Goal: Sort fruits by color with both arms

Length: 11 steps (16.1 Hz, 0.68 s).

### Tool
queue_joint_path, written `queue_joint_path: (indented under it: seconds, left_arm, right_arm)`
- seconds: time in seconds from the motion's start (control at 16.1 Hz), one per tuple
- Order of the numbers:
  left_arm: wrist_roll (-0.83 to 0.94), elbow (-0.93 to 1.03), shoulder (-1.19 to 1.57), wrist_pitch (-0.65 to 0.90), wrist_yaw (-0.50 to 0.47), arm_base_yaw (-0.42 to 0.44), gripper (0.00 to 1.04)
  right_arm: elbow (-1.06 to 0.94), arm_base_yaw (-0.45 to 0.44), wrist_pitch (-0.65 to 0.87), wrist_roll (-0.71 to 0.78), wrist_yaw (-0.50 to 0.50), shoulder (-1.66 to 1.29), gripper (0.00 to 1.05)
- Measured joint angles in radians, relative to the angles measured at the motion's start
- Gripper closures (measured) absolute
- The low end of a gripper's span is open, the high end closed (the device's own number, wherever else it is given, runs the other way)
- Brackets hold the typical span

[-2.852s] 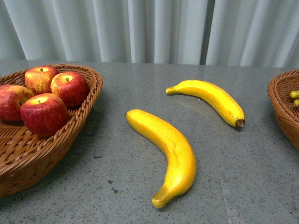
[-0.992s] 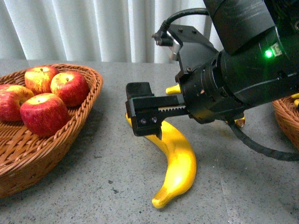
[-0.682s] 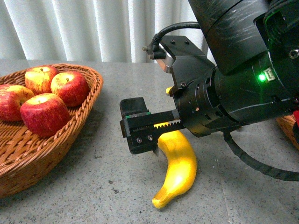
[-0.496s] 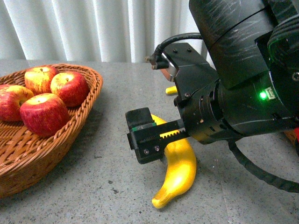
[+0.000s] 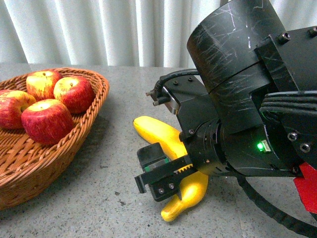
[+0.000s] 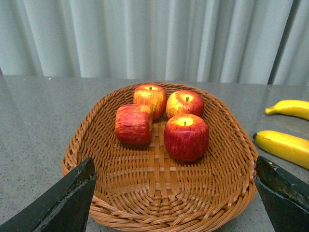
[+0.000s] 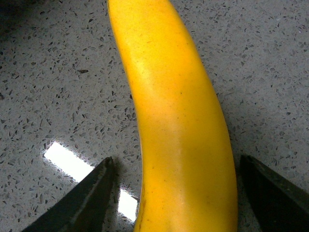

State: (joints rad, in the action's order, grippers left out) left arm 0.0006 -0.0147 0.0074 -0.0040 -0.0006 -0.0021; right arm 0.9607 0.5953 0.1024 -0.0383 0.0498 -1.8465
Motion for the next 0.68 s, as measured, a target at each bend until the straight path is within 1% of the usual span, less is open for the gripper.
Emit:
queue_joint_path:
  seconds: [0.06, 0.12, 0.37, 0.43, 0.62, 0.68]
  left_arm:
    - [0.0, 0.0, 0.0, 0.0, 0.0, 0.0, 0.07]
    - [0.0, 0.0, 0.0, 0.0, 0.0, 0.0, 0.07]
    - [0.0, 0.0, 0.0, 0.0, 0.0, 0.0, 0.07]
    - [0.0, 0.0, 0.0, 0.0, 0.0, 0.0, 0.07]
    - [0.0, 0.0, 0.0, 0.0, 0.0, 0.0, 0.07]
    - [0.0, 0.0, 0.0, 0.0, 0.0, 0.0, 0.07]
  right_arm:
    - [-0.001, 0.0, 0.001, 0.002, 0.0, 0.0, 0.26]
    - [-0.002, 0.0, 0.005, 0.004, -0.001, 0.002, 0.31]
    - [-0.002, -0.014, 0.021, -0.001, -0.027, 0.018, 0.61]
    - [0.0, -0.022, 0.025, -0.005, -0.029, 0.026, 0.64]
    - [0.034, -0.072, 0.008, -0.035, -0.054, 0.051, 0.65]
    - [0.076, -0.19, 0.011, -0.105, -0.129, 0.125, 0.65]
